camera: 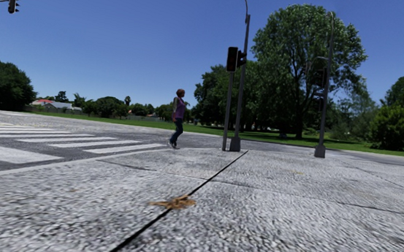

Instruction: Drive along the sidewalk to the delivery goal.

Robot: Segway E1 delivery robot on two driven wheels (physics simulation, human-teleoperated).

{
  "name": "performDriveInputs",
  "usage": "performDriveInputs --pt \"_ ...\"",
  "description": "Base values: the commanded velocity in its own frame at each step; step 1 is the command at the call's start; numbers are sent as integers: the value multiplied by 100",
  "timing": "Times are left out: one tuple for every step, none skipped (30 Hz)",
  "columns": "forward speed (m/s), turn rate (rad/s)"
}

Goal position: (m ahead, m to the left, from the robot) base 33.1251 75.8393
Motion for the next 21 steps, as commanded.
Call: performDriveInputs --pt "97 41" --pt "97 41" --pt "97 41" --pt "97 41" --pt "99 41" --pt "103 41" --pt "105 41" --pt "108 41" --pt "108 41" --pt "118 41" --pt "133 41" --pt "143 41" --pt "143 41" --pt "147 41" --pt "149 41" --pt "151 41" --pt "151 41" --pt "152 40" --pt "152 0" --pt "152 0" --pt "152 0"
